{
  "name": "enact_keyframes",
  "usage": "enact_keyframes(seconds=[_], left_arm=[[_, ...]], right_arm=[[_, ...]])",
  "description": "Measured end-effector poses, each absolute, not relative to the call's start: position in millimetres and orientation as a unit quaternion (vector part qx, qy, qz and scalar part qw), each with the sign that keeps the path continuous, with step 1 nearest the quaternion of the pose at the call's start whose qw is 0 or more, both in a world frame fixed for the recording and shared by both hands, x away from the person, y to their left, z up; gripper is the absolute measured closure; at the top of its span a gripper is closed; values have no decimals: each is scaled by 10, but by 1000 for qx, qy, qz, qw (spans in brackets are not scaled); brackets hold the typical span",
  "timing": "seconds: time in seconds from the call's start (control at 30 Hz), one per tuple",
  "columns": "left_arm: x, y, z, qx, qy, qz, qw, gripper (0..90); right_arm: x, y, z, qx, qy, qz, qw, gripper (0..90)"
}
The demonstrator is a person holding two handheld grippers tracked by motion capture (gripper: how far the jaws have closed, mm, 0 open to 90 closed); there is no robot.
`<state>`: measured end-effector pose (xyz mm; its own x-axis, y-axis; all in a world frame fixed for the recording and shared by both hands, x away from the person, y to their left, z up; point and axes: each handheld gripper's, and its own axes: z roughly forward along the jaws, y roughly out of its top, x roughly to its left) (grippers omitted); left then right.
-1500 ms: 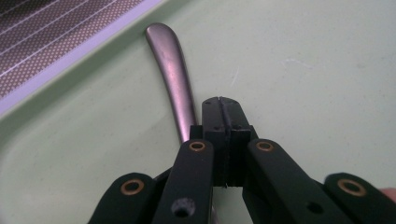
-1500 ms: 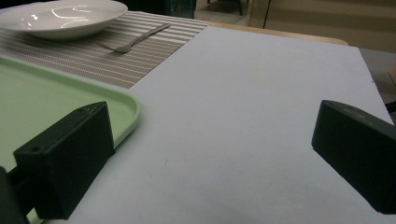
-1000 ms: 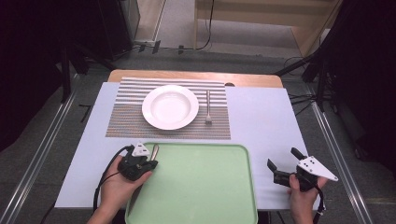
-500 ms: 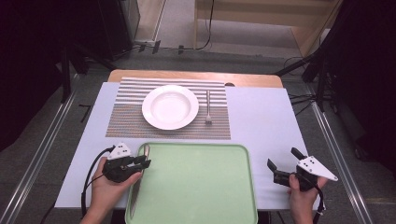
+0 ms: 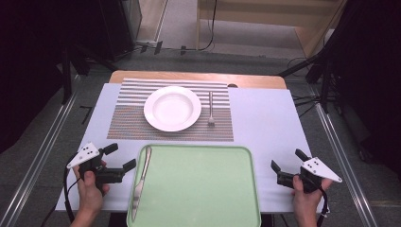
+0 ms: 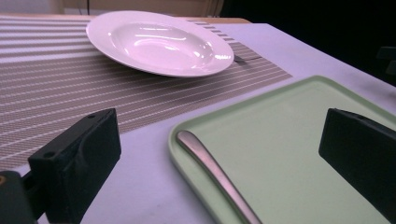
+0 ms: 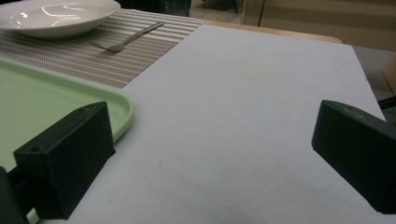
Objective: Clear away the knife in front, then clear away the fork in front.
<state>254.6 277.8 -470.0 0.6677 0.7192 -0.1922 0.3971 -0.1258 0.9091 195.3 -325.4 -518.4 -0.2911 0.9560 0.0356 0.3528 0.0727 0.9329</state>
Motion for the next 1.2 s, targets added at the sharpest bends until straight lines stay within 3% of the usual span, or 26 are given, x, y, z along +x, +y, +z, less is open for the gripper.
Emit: enact_keyframes(seconds=[0.33, 0.77, 1.2], left_arm=[[2549, 2980, -4725, 741, 366, 190, 530, 0], [2593, 3183, -4817, 728, 367, 177, 552, 0], [2493, 3070, -4874, 744, 332, 207, 542, 0]], right_arm=[[1933, -3261, -5155, 503, 652, 459, 334, 0], [1920, -3124, -4972, 485, 665, 461, 333, 0], [2132, -2804, -4718, 460, 692, 457, 317, 0]])
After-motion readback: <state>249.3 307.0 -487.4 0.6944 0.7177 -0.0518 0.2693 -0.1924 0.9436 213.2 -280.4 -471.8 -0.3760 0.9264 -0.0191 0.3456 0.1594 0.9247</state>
